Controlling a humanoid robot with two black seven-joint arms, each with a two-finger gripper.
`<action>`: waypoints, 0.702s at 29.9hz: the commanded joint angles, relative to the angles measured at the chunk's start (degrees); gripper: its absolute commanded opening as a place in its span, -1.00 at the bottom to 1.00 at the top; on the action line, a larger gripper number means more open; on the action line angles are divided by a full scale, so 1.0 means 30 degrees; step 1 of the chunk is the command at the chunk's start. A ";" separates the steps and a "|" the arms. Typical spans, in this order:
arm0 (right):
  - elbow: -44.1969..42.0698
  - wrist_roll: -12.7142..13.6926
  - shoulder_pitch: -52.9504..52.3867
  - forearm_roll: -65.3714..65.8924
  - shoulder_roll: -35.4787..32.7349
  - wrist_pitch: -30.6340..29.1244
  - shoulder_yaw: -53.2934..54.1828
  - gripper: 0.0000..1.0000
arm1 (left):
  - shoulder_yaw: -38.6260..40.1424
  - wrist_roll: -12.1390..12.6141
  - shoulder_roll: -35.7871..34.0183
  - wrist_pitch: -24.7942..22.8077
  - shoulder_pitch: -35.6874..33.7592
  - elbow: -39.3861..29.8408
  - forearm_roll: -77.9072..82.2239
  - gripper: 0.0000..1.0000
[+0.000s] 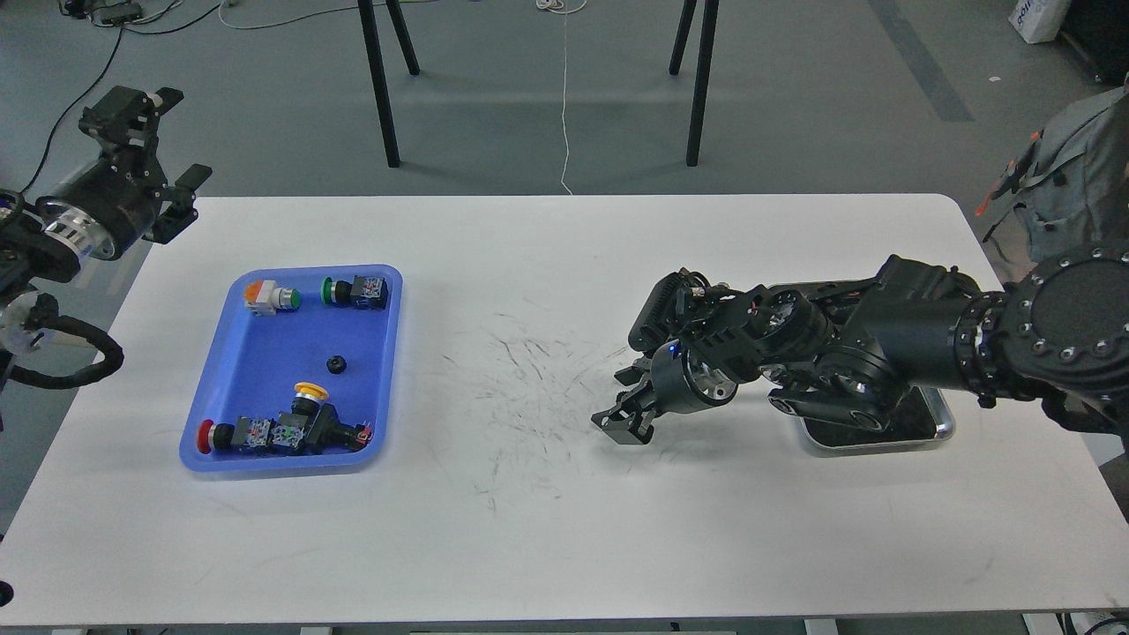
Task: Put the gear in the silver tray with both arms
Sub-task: 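Reach the right gripper to the black gear and grasp it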
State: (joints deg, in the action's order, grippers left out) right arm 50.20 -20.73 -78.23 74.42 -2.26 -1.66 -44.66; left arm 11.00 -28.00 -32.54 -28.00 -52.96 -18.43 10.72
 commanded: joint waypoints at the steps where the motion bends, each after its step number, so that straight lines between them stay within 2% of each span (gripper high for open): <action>1: -0.0003 -0.0207 -0.0055 0.0009 -0.0036 -0.0002 -0.0346 0.36 | -0.0004 0.0001 0.0038 0.0000 0.0017 0.0195 0.0001 1.00; 10: -0.0091 -0.0267 0.0003 0.0038 -0.0065 -0.0002 -0.0464 0.31 | -0.0004 0.0001 0.0155 0.0000 0.0017 0.0312 0.0031 1.00; 21: -0.0179 -0.0267 0.0033 0.0067 -0.0095 -0.0002 -0.0494 -0.19 | -0.0004 0.0001 0.0184 0.0000 0.0017 0.0341 0.0031 1.00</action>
State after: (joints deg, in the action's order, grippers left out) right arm 49.70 -21.55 -77.97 74.58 -2.50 -1.66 -46.06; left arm 10.99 -28.00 -32.01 -28.00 -52.91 -17.47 10.81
